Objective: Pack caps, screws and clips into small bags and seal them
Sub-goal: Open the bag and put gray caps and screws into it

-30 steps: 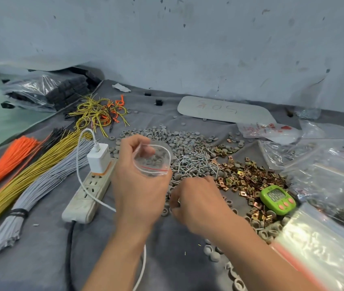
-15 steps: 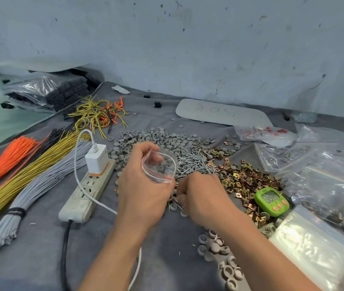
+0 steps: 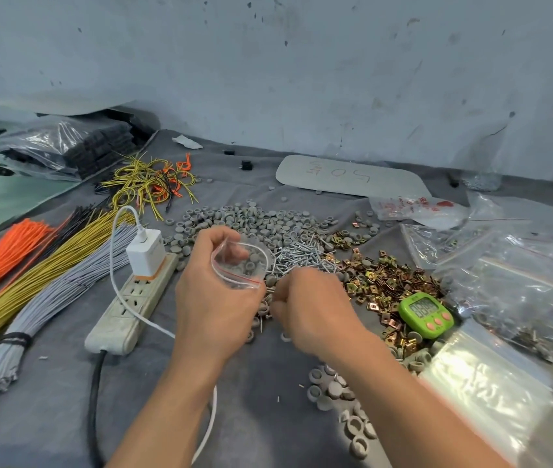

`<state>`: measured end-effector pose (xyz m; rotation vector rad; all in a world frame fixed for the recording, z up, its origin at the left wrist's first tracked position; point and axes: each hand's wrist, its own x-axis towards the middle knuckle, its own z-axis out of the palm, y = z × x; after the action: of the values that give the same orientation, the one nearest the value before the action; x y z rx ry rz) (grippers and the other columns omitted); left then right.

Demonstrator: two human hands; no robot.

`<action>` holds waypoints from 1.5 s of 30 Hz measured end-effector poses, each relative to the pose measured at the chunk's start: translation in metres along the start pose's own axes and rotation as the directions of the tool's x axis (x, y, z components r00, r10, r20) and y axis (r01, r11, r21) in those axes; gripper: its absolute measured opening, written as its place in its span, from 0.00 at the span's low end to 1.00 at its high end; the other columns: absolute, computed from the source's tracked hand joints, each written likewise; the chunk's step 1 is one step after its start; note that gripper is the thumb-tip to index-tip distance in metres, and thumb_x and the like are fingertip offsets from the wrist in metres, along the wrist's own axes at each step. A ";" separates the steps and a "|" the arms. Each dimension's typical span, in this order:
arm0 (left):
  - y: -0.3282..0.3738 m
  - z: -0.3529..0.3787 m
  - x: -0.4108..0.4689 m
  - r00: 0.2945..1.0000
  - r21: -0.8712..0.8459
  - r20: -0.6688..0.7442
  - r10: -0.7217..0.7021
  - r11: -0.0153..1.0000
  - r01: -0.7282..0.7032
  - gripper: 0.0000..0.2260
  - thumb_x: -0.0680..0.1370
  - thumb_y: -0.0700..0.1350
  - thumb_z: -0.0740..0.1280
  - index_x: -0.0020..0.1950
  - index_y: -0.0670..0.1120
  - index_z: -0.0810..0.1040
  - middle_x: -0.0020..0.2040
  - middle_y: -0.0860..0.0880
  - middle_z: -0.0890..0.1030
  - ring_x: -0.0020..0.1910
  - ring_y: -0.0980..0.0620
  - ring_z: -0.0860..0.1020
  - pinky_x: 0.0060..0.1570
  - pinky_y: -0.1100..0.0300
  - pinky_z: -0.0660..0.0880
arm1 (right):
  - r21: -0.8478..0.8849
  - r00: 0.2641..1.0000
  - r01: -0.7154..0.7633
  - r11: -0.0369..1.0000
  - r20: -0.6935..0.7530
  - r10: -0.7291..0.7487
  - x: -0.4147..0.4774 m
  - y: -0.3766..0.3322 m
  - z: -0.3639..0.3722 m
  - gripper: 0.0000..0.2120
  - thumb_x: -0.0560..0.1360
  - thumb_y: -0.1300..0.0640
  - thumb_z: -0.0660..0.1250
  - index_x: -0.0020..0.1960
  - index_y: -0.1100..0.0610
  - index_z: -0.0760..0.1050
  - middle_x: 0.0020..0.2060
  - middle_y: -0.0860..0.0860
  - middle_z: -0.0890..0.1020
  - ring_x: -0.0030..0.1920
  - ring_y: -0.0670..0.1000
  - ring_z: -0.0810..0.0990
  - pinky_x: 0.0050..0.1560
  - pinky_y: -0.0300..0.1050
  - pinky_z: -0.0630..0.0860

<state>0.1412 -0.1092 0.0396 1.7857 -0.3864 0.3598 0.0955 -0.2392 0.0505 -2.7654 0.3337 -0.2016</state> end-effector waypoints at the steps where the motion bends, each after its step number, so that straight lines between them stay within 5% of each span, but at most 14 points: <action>1: -0.001 0.000 0.000 1.000 0.017 0.012 0.008 1.000 -0.009 0.27 0.65 0.37 0.78 0.52 0.63 0.73 0.46 0.64 0.82 0.47 0.62 0.81 0.50 0.53 0.79 | 0.134 0.999 -0.049 0.990 -0.005 0.050 0.000 0.005 -0.008 0.05 0.77 0.55 0.71 0.42 0.50 0.83 0.37 0.47 0.84 0.44 0.51 0.84 0.53 0.47 0.77; 5: 0.001 0.003 -0.003 0.996 0.108 0.081 0.046 0.993 -0.055 0.26 0.66 0.40 0.79 0.52 0.63 0.71 0.49 0.67 0.80 0.47 0.68 0.79 0.42 0.74 0.71 | 0.591 0.979 -0.088 0.802 -0.099 0.180 -0.006 0.020 -0.036 0.08 0.79 0.55 0.73 0.40 0.51 0.81 0.30 0.44 0.82 0.27 0.40 0.74 0.28 0.33 0.71; 9: 0.004 0.007 -0.007 0.986 0.169 0.162 0.038 0.984 -0.065 0.26 0.66 0.43 0.80 0.53 0.64 0.69 0.49 0.70 0.79 0.47 0.71 0.77 0.40 0.77 0.68 | 0.746 0.981 0.029 0.665 -0.149 0.124 -0.016 0.013 -0.051 0.05 0.74 0.60 0.76 0.40 0.54 0.84 0.31 0.49 0.85 0.27 0.44 0.75 0.29 0.35 0.71; 16: 0.005 0.014 -0.011 0.980 0.173 0.188 0.060 0.981 -0.093 0.23 0.66 0.46 0.77 0.52 0.63 0.69 0.45 0.68 0.80 0.41 0.66 0.78 0.35 0.71 0.71 | 0.521 0.979 0.143 0.841 -0.199 -0.043 -0.018 -0.005 -0.045 0.12 0.72 0.63 0.73 0.44 0.46 0.87 0.37 0.38 0.87 0.37 0.39 0.85 0.40 0.35 0.80; 20: 0.001 0.016 -0.007 0.993 0.080 0.116 0.028 0.996 -0.037 0.26 0.64 0.43 0.80 0.52 0.62 0.71 0.46 0.67 0.82 0.44 0.68 0.80 0.39 0.73 0.71 | 0.565 0.935 0.140 0.813 -0.345 0.079 -0.013 0.008 -0.048 0.11 0.74 0.62 0.75 0.43 0.46 0.87 0.36 0.37 0.86 0.38 0.36 0.84 0.39 0.27 0.75; 22: -0.001 0.016 -0.004 0.998 0.001 0.069 0.001 1.000 -0.001 0.26 0.65 0.41 0.79 0.52 0.62 0.72 0.45 0.63 0.84 0.46 0.65 0.81 0.45 0.64 0.75 | 0.555 0.914 0.076 0.828 -0.370 0.164 -0.012 0.017 -0.050 0.10 0.75 0.61 0.75 0.42 0.46 0.87 0.36 0.37 0.86 0.38 0.36 0.83 0.39 0.26 0.75; 25: 0.000 0.015 -0.003 1.000 -0.060 0.010 -0.008 0.998 0.008 0.25 0.64 0.42 0.77 0.50 0.64 0.71 0.44 0.63 0.84 0.45 0.64 0.82 0.44 0.66 0.75 | 0.414 0.973 -0.066 0.908 -0.177 0.151 -0.012 0.019 -0.045 0.10 0.76 0.60 0.74 0.43 0.45 0.87 0.38 0.41 0.87 0.34 0.40 0.84 0.36 0.30 0.77; 29: 0.004 0.015 -0.005 1.000 -0.097 -0.010 -0.001 0.995 0.000 0.22 0.62 0.46 0.74 0.51 0.62 0.72 0.45 0.61 0.83 0.46 0.61 0.82 0.43 0.70 0.74 | -0.001 0.987 -0.041 0.999 0.154 0.040 -0.015 0.007 -0.019 0.08 0.73 0.59 0.70 0.43 0.48 0.85 0.43 0.50 0.87 0.46 0.55 0.85 0.50 0.47 0.83; 32: 0.004 0.013 -0.006 1.000 -0.085 0.008 0.006 0.996 -0.005 0.22 0.63 0.46 0.74 0.52 0.61 0.71 0.45 0.62 0.83 0.46 0.62 0.82 0.46 0.66 0.75 | -0.145 0.984 0.012 0.989 0.176 0.014 -0.017 0.003 -0.007 0.09 0.72 0.62 0.69 0.49 0.52 0.84 0.44 0.55 0.86 0.48 0.61 0.84 0.48 0.49 0.82; 41: -0.002 0.010 -0.005 0.996 0.010 0.087 -0.011 1.000 0.011 0.26 0.66 0.40 0.79 0.53 0.61 0.71 0.45 0.61 0.84 0.47 0.61 0.82 0.50 0.55 0.78 | -0.167 0.995 0.021 0.986 0.104 -0.004 -0.022 0.005 0.002 0.06 0.73 0.62 0.69 0.46 0.53 0.82 0.42 0.55 0.85 0.46 0.61 0.84 0.42 0.46 0.74; 45: 0.002 0.012 -0.008 0.995 0.076 0.095 -0.006 0.997 -0.001 0.25 0.66 0.40 0.79 0.52 0.59 0.71 0.46 0.66 0.82 0.45 0.65 0.81 0.45 0.62 0.75 | 0.065 0.994 -0.111 0.992 -0.002 0.112 -0.021 0.019 -0.017 0.08 0.78 0.57 0.70 0.42 0.47 0.84 0.37 0.46 0.85 0.40 0.51 0.83 0.43 0.45 0.78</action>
<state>0.1335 -0.1209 0.0344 1.8821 -0.4431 0.2913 0.0685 -0.2566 0.0573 -2.6735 0.4733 -0.1883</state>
